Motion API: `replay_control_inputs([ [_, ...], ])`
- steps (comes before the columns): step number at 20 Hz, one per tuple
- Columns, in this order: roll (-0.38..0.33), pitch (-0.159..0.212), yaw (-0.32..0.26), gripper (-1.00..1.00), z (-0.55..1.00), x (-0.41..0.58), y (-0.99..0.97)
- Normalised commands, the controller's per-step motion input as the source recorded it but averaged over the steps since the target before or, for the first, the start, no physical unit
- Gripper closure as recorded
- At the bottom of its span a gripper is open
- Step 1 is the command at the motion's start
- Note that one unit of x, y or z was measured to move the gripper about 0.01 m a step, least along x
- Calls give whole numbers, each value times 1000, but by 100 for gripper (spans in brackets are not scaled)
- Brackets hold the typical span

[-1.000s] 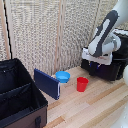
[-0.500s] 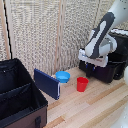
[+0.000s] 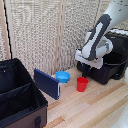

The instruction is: Please move the gripper into proximity with the fryer handle. Once close enough, gingerly grasp the handle and gently tug the fryer basket open in your direction.

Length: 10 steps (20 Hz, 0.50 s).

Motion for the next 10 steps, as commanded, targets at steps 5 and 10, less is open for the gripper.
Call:
replay_control_inputs([
  [5,40,-6,1,-100,431,-14,-143],
  [10,63,-20,7,-100,454,6,-14],
])
